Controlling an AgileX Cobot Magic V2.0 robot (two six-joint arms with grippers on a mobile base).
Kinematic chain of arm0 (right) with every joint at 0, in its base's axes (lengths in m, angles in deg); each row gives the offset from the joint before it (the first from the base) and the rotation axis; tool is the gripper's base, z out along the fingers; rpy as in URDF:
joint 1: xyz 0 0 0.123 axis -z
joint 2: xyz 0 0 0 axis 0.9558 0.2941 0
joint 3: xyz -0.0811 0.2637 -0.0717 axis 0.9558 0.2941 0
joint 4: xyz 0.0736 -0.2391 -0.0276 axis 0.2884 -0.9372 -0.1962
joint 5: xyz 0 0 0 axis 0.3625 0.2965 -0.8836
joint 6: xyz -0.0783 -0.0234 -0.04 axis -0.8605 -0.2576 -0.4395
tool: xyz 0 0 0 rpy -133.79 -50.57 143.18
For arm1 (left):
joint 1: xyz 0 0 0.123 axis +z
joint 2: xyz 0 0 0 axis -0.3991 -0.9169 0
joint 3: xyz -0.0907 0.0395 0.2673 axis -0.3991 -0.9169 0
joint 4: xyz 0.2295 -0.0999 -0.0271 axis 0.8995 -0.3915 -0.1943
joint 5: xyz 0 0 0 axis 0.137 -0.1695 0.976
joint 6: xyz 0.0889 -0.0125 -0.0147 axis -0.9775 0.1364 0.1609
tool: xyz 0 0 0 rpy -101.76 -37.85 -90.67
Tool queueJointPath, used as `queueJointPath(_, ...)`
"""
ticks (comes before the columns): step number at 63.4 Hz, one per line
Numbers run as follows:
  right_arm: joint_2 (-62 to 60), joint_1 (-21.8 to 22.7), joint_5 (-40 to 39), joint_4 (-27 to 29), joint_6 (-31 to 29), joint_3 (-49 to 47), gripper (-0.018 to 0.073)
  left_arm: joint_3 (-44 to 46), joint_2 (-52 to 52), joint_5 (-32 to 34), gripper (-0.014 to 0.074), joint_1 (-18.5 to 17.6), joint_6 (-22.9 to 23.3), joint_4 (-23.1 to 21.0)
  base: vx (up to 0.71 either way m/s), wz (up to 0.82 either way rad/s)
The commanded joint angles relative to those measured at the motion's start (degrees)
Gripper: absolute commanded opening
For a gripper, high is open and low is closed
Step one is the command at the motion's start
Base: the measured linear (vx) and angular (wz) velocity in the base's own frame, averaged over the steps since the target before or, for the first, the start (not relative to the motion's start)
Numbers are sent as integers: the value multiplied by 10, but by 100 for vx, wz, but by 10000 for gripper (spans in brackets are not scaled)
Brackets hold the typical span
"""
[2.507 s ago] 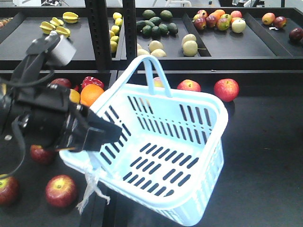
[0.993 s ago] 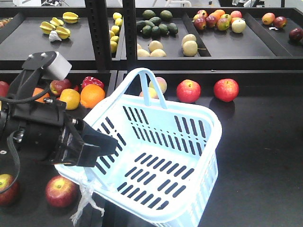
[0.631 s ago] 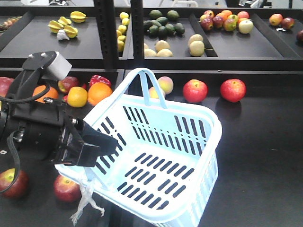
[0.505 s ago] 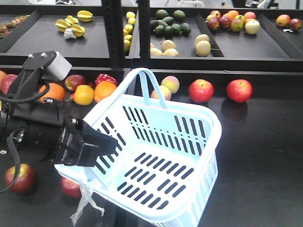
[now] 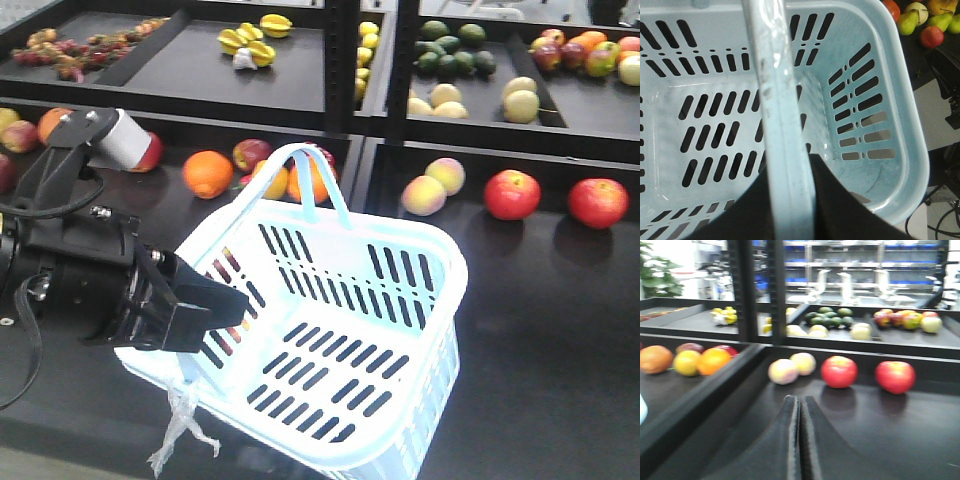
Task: Pick three apples into basket with both arms
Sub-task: 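Drive the base away from the table carrying the basket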
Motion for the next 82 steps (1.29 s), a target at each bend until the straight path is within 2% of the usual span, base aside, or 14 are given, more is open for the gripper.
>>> queueJointPath(1, -6, 3, -40, -6, -1, 7, -5, 16, 16, 35, -8, -4, 1, -29, -9, 36)
queueJointPath(82, -6, 3, -41, -6, -1, 7, -5, 16, 16, 35, -8, -4, 1, -29, -12, 47)
